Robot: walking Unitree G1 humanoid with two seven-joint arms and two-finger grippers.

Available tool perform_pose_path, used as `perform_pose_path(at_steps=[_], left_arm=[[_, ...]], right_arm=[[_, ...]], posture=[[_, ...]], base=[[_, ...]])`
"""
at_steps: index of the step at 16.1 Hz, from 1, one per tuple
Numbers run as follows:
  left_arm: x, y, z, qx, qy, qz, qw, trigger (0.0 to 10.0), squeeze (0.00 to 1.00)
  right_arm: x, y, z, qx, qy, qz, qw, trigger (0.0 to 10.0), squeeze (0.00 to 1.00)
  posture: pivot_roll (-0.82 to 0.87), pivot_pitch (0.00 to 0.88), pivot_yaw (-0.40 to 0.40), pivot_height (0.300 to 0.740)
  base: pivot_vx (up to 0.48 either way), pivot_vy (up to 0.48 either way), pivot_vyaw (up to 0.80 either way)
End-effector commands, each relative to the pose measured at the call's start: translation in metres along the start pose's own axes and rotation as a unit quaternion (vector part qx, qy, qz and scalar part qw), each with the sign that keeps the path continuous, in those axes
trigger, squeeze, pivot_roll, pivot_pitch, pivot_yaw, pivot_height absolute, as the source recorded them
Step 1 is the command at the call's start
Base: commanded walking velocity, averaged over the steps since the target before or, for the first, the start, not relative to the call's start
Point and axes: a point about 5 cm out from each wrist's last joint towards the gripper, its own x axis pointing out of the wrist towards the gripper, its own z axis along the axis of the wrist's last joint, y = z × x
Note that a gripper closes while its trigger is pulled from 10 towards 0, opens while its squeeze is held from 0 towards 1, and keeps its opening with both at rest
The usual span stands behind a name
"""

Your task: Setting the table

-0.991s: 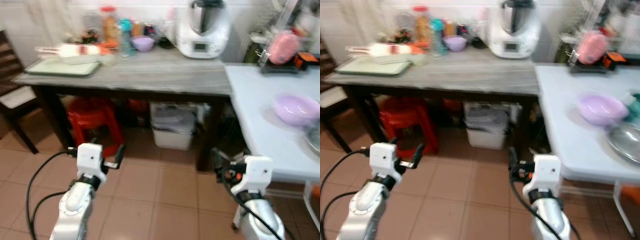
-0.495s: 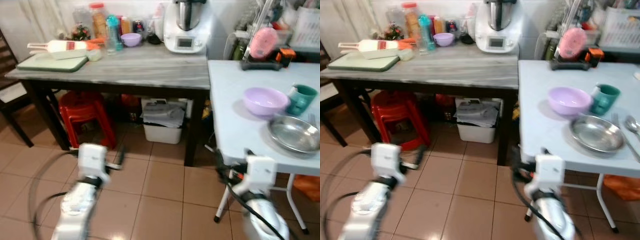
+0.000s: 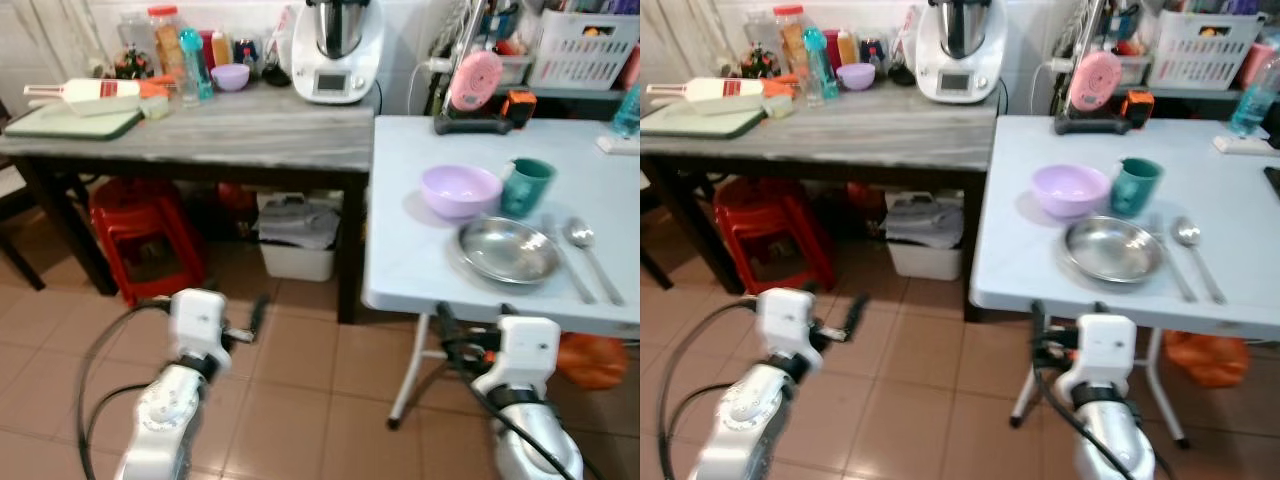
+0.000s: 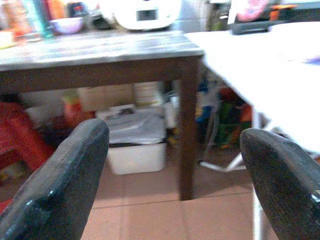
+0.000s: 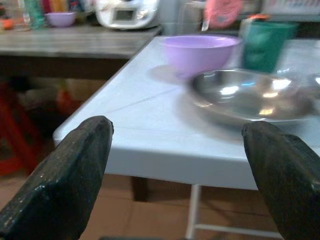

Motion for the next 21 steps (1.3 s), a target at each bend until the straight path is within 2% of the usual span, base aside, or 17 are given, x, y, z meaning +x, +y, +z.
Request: perform_pose_path(at_steps=[1,13,16,18,19,21], left_arm=[[-0.001,0.010,0.003,0.010,-0.002,0.014,1.000,10.0,0.00],[0.000,0.009,0.003,0.010,-0.002,0.007,1.000,10.0,0.00],[0.000,0.006,0.006,-0.002,-0.016,-0.004,1.000,10.0,0.00],[-0.001,0.003,0.005,-0.010,-0.011,-0.029,0.999,10.0,0.00],[-0.002,0.000,0.006,-0.033,-0.012,-0.044,0.998,10.0,0.00],[-0.002,-0.002,0.007,-0.036,-0.014,-0.053,0.998,10.0,0.00]], right_arm=[[0.002,0.007,0.003,0.008,-0.008,0.010,1.000,10.0,0.00],[0.000,0.006,0.001,0.007,-0.005,0.003,1.000,10.0,0.00],[0.000,0.006,0.000,0.007,-0.005,0.003,1.000,10.0,0.00],[0.000,0.006,0.000,0.006,-0.005,0.003,1.000,10.0,0.00],[0.000,0.006,0.001,0.006,-0.005,0.004,1.000,10.0,0.00],[0.000,0.006,0.001,0.006,-0.004,0.004,1.000,10.0,0.00]], posture=[[-0.01,0.000,0.025,0.740],[-0.02,0.000,0.038,0.740],[-0.02,0.000,0.038,0.740],[-0.02,0.000,0.035,0.740],[-0.02,0.000,0.034,0.740],[-0.01,0.000,0.034,0.740]], base=[[0.000,-0.315,0.00],[0.000,-0.313,0.00],[0.000,0.000,0.00],[0.000,0.000,0.00],[0.000,0.000,0.00],[0.000,0.000,0.00]])
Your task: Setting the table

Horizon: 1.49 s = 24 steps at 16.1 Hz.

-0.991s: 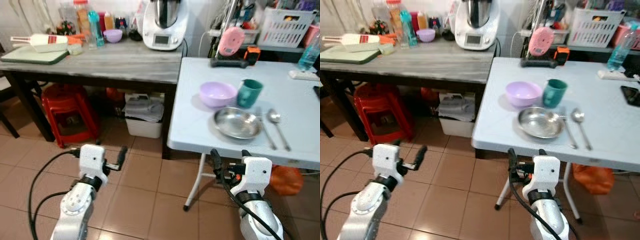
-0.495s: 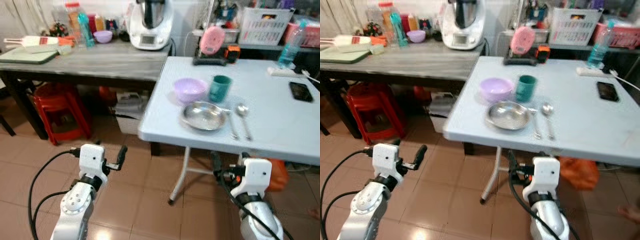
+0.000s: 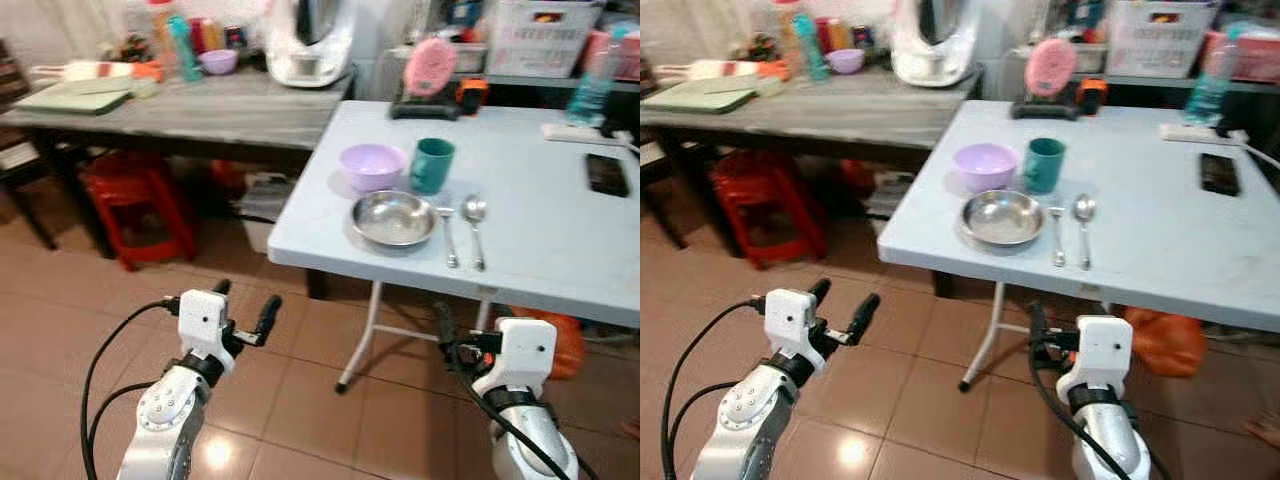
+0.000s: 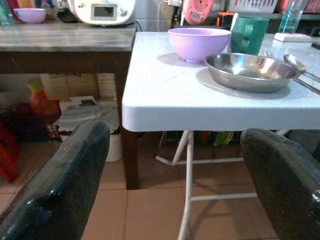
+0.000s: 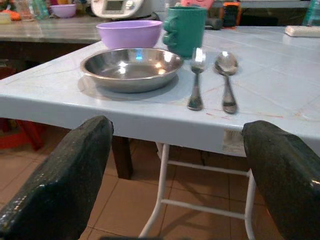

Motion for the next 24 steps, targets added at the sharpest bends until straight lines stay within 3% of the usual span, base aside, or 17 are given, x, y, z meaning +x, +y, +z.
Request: perform_pose_path(at_steps=[1,11,24], left_arm=[[-0.0016,0.0012,0.0023,-0.001,-0.001,-0.007,1.000,10.0,0.00],[-0.0004,-0.0020,0.0009,-0.017,0.001,-0.020,1.000,10.0,0.00],[-0.0008,-0.0069,0.0085,-0.017,-0.010,-0.035,0.999,10.0,0.00]], right_arm=[[0.0010,0.0018,0.0032,0.000,-0.007,0.002,1.000,10.0,0.00],[0.0016,-0.0056,0.0041,-0.005,-0.004,0.001,1.000,10.0,0.00],[0.0018,-0.0026,0.0120,-0.013,-0.018,0.004,1.000,10.0,0.00]], posture=[[-0.02,0.000,0.033,0.740],[-0.02,0.000,0.024,0.740],[-0.03,0.000,0.021,0.740]], base=[[0.281,0.000,0.00],[0.285,0.000,0.00],[0.281,0.000,0.00]])
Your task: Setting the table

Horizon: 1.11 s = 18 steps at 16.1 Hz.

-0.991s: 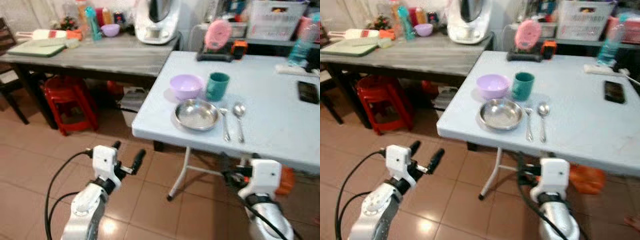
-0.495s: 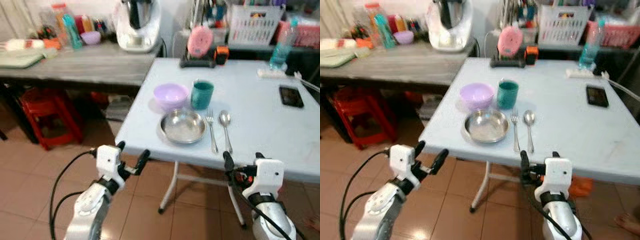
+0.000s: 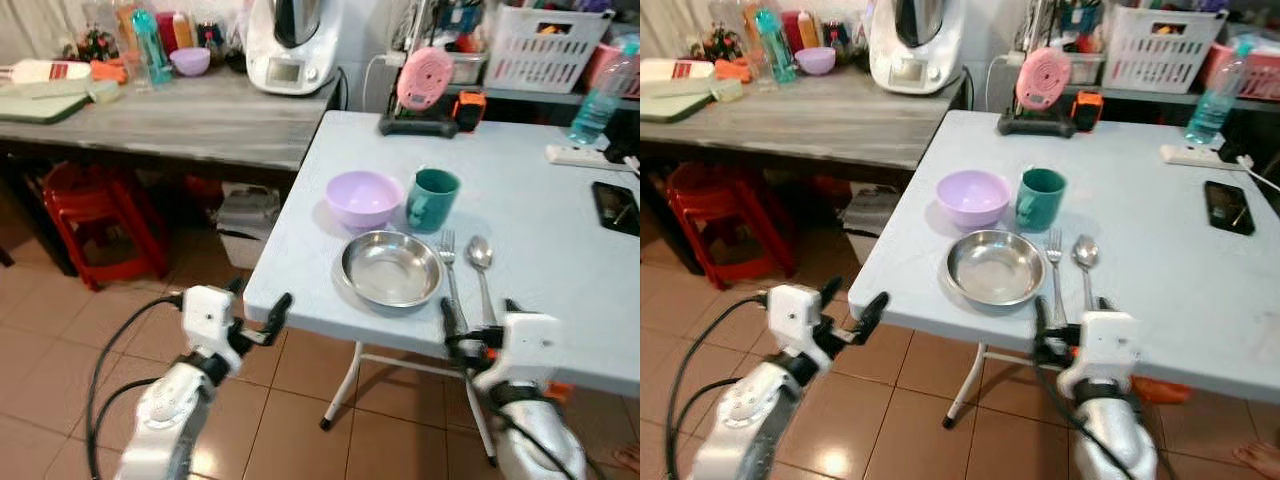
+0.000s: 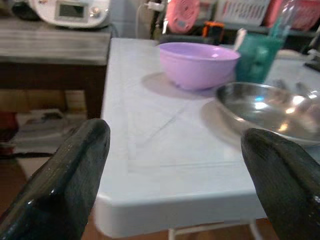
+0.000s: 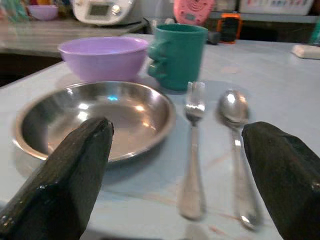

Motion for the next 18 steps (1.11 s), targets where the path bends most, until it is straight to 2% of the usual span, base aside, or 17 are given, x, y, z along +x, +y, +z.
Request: perform_pose_path(at_steps=[1,12,15,17,18], left_arm=[[0.002,-0.003,0.002,-0.002,-0.003,-0.009,1.000,10.0,0.00],[-0.004,0.000,-0.006,-0.004,0.019,-0.016,1.000,10.0,0.00],[-0.007,0.003,-0.008,0.002,0.023,-0.026,0.999,10.0,0.00],[-0.011,0.003,-0.013,0.004,0.035,-0.033,0.999,10.0,0.00],[-0.014,0.003,-0.015,0.009,0.038,-0.043,0.998,10.0,0.00]], right_arm=[[-0.002,-0.006,0.004,-0.009,-0.006,-0.009,1.000,10.0,0.00],[-0.002,-0.004,0.001,0.004,-0.003,-0.011,1.000,10.0,0.00],[-0.002,-0.007,0.000,0.009,0.002,-0.012,1.000,10.0,0.00],[0.001,-0.013,-0.003,0.005,0.011,-0.010,1.000,10.0,0.00],[0.003,-0.018,-0.004,0.019,0.019,-0.010,1.000,10.0,0.00]], posture=[[-0.03,0.000,0.022,0.740],[-0.02,0.000,0.030,0.740],[-0.03,0.000,0.030,0.740],[-0.03,0.000,0.030,0.740],[-0.02,0.000,0.029,0.740]], base=[[0.285,0.000,0.00],[0.284,0.000,0.00],[0.000,0.000,0.00],[0.000,0.000,0.00],[0.000,0.000,0.00]])
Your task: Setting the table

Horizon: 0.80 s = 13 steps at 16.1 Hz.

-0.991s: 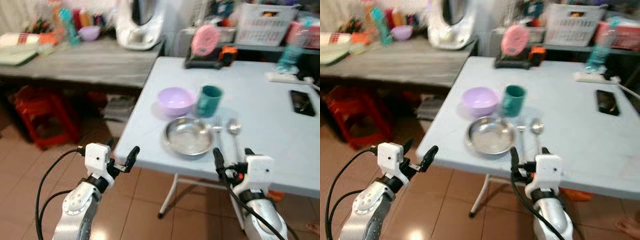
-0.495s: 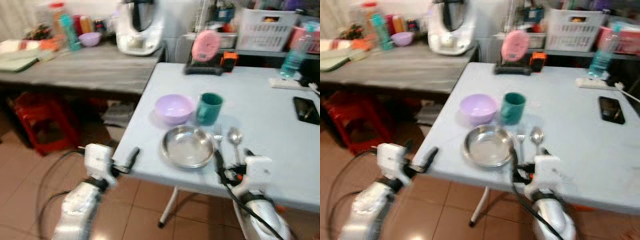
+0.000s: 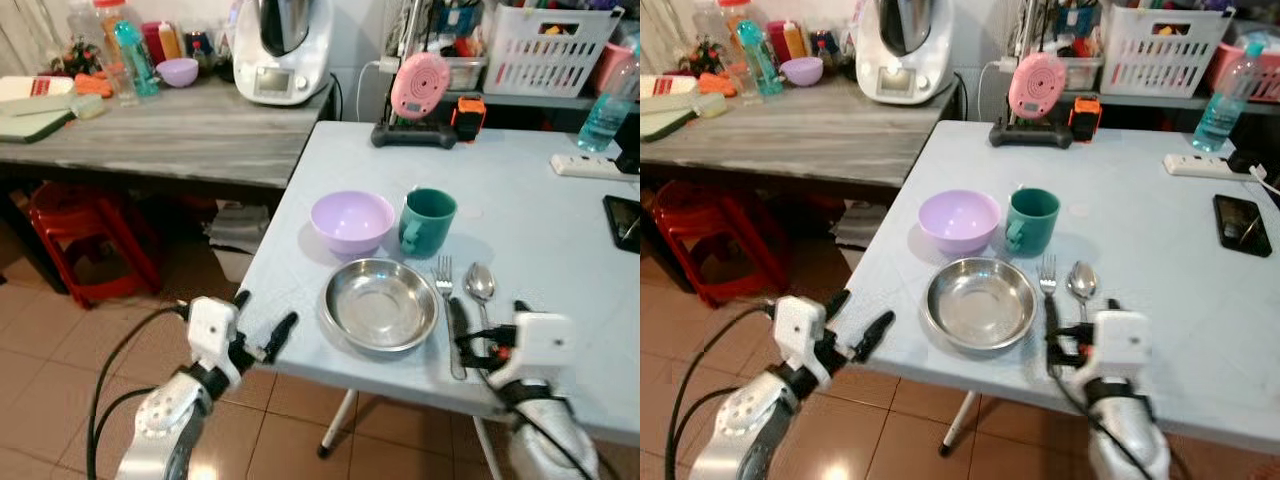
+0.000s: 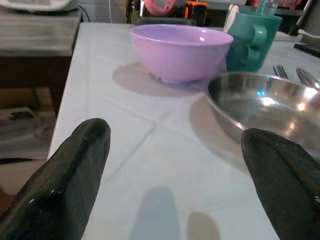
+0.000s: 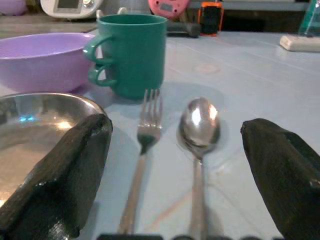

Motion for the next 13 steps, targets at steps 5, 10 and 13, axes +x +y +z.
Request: perform_pose_path(at_steps=[5,10,13], left_arm=[[-0.013,0.010,-0.005,0.023,0.021,-0.035,0.999,10.0,0.00],[-0.015,0.007,-0.004,0.045,0.024,-0.067,0.996,10.0,0.00],[-0.015,0.006,-0.005,0.047,0.022,-0.069,0.996,10.0,0.00]], right_arm=[[0.004,0.001,-0.005,0.026,0.020,0.019,0.999,10.0,0.00],[0.013,0.003,-0.011,0.045,0.047,0.040,0.997,10.0,0.00],[0.021,0.004,-0.013,0.051,0.059,0.052,0.996,10.0,0.00]], posture=[[-0.02,0.000,0.019,0.740],[-0.02,0.000,0.024,0.740],[-0.02,0.000,0.024,0.740]], base=[[0.000,0.000,0.00],[0.000,0.000,0.00],[0.000,0.000,0.00]])
